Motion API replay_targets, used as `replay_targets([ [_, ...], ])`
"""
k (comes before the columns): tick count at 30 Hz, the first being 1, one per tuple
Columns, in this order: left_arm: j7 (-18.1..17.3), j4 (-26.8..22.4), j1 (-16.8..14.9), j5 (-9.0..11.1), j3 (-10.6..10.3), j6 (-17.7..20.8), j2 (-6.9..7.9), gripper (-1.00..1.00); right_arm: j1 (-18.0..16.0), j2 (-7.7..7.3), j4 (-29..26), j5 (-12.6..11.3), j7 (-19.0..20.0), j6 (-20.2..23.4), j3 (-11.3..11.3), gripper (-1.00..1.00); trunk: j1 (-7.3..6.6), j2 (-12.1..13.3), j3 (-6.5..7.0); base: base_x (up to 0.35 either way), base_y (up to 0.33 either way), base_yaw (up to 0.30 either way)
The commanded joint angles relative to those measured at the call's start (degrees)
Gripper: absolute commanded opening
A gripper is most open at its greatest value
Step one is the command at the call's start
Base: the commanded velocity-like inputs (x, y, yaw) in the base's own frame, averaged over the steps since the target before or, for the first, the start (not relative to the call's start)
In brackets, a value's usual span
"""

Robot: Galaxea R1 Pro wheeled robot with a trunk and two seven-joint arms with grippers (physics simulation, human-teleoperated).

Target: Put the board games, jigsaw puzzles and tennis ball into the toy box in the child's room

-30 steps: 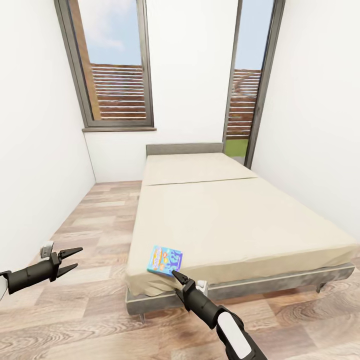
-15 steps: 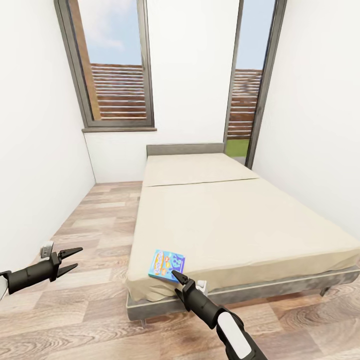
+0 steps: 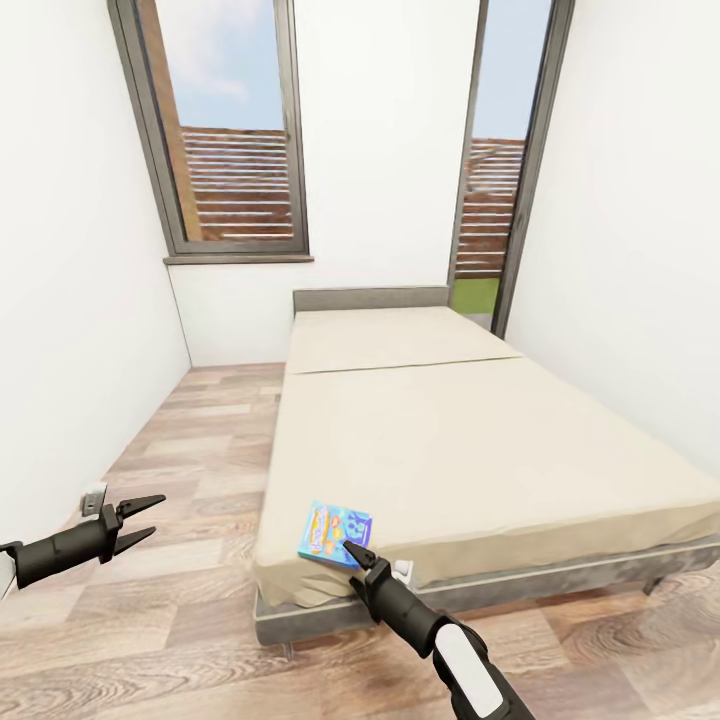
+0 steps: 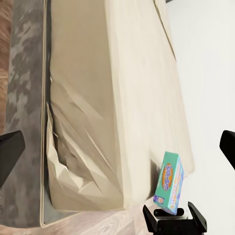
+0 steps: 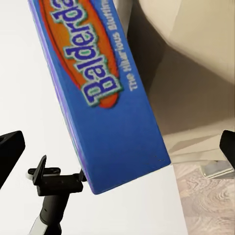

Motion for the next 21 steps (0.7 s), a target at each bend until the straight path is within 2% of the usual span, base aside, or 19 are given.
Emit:
replay_targets([
  [1, -0.1, 0.0, 0.0, 0.0, 0.1, 0.3, 0.00, 1.00, 0.0, 0.00, 0.0, -0.4, 0.0, 0.3, 0.0, 1.00, 0.00, 0.0, -0.06, 0.148, 0.100, 0.000],
  [21, -0.1, 0.0, 0.0, 0.0, 0.1, 0.3, 0.00, 1.00, 0.0, 0.00, 0.0, -0.4, -0.6, 0.3, 0.0, 1.00, 0.00, 0.0, -0.06, 0.025, 0.017, 0.000],
])
